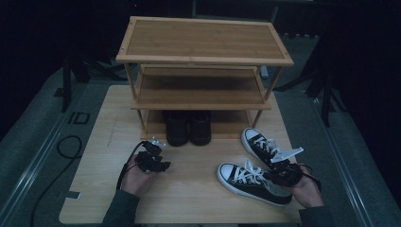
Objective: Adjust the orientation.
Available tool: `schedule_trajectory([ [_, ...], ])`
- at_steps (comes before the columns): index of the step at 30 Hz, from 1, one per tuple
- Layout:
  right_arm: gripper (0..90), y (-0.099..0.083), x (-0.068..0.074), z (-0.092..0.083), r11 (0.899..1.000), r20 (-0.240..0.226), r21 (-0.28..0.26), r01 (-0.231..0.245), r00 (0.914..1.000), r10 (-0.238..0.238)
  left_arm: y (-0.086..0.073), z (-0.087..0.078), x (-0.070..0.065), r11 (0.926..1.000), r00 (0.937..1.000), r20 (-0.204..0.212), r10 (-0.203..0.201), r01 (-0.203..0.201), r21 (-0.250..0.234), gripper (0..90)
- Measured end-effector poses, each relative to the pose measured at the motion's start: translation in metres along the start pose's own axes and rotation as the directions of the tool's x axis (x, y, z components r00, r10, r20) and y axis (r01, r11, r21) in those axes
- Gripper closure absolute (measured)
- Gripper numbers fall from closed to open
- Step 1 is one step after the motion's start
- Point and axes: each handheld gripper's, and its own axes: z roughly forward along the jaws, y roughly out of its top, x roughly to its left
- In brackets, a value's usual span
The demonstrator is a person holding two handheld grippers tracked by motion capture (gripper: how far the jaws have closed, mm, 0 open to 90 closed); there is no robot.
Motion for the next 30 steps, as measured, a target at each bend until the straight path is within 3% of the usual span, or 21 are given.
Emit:
schedule_trajectory([
  [16, 87.6, 0.036, 0.007, 0.014, 0.997, -0.028, -0.051, -0.054, 0.9982, 0.052, 0.000, -0.001, 0.001, 1.0000, 1.0000, -0.005, -0.003, 0.003, -0.005, 55.0],
  [22, 87.5, 0.032, 0.006, 0.016, 0.995, -0.039, -0.059, -0.076, 0.9965, 0.074, 0.000, 0.000, -0.001, 1.0000, 1.0000, -0.002, 0.003, -0.003, -0.001, 55.0],
  [30, 87.3, 0.021, 0.008, 0.017, 0.998, -0.073, -0.038, -0.055, 0.9959, 0.052, 0.000, 0.000, 0.000, 1.0000, 1.0000, -0.002, 0.000, 0.000, -0.002, 55.0],
])
